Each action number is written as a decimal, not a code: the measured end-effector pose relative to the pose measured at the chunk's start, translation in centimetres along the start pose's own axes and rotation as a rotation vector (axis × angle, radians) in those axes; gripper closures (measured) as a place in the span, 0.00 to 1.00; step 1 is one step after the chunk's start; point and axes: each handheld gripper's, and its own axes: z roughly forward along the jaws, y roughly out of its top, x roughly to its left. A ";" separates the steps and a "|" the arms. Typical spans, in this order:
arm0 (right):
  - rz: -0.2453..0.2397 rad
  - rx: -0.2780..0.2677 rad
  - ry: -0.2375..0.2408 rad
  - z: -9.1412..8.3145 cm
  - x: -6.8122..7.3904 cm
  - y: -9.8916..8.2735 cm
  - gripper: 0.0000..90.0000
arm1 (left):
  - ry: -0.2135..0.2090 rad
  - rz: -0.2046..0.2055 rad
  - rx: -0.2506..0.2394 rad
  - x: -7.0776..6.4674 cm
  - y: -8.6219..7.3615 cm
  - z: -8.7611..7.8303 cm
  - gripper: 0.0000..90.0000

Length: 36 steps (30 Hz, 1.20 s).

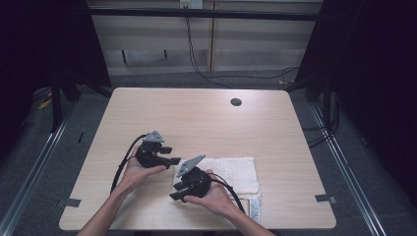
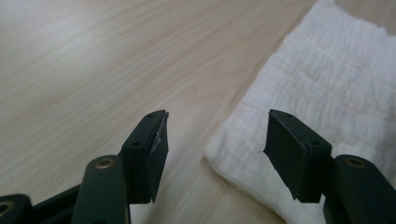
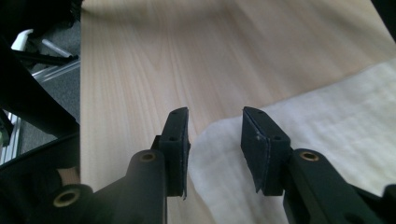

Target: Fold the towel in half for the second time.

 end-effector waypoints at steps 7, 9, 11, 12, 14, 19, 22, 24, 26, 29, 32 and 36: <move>-0.034 0.010 -0.029 0.4 0.4 -0.8 0.66 | 0.003 -0.040 -0.014 0.7 -0.4 -0.3 0.42; -0.040 0.010 -0.037 0.5 0.6 -1.0 0.64 | 0.011 -0.037 -0.018 0.7 -0.3 -0.4 0.42; -0.060 0.005 -0.049 0.5 0.8 -1.1 0.65 | 0.006 -0.038 -0.021 0.7 -0.3 -0.4 0.42; -0.069 0.004 -0.059 0.5 0.9 -1.2 0.68 | 0.007 -0.039 -0.020 0.7 -0.3 -0.4 0.42; -0.101 -0.012 -0.092 0.6 1.1 -1.4 0.74 | 0.005 -0.041 -0.020 0.8 -0.3 -0.4 0.42; -0.112 -0.026 -0.133 0.5 1.2 -1.7 0.85 | -0.012 -0.051 -0.025 0.9 -0.3 -0.5 0.41; -0.102 -0.031 -0.124 0.5 0.8 -1.7 0.92 | -0.012 -0.052 -0.029 1.0 -0.3 -0.4 0.40; -0.085 -0.036 -0.117 0.4 0.6 -1.8 0.93 | -0.018 -0.052 -0.015 0.9 -0.4 -0.1 0.40; -0.080 -0.037 -0.114 0.4 0.6 -1.8 0.93 | -0.031 -0.042 0.008 0.8 -0.5 0.3 0.43; -0.078 -0.030 -0.104 0.3 0.6 -1.8 0.93 | -0.043 -0.023 0.021 0.5 -0.5 0.6 0.47; -0.077 -0.020 -0.097 0.1 0.7 -1.9 0.93 | -0.042 -0.017 0.022 0.2 -0.5 0.7 0.50; -0.073 -0.027 -0.087 0.1 0.7 -2.0 0.93 | -0.046 -0.021 0.037 0.2 -0.7 1.1 0.51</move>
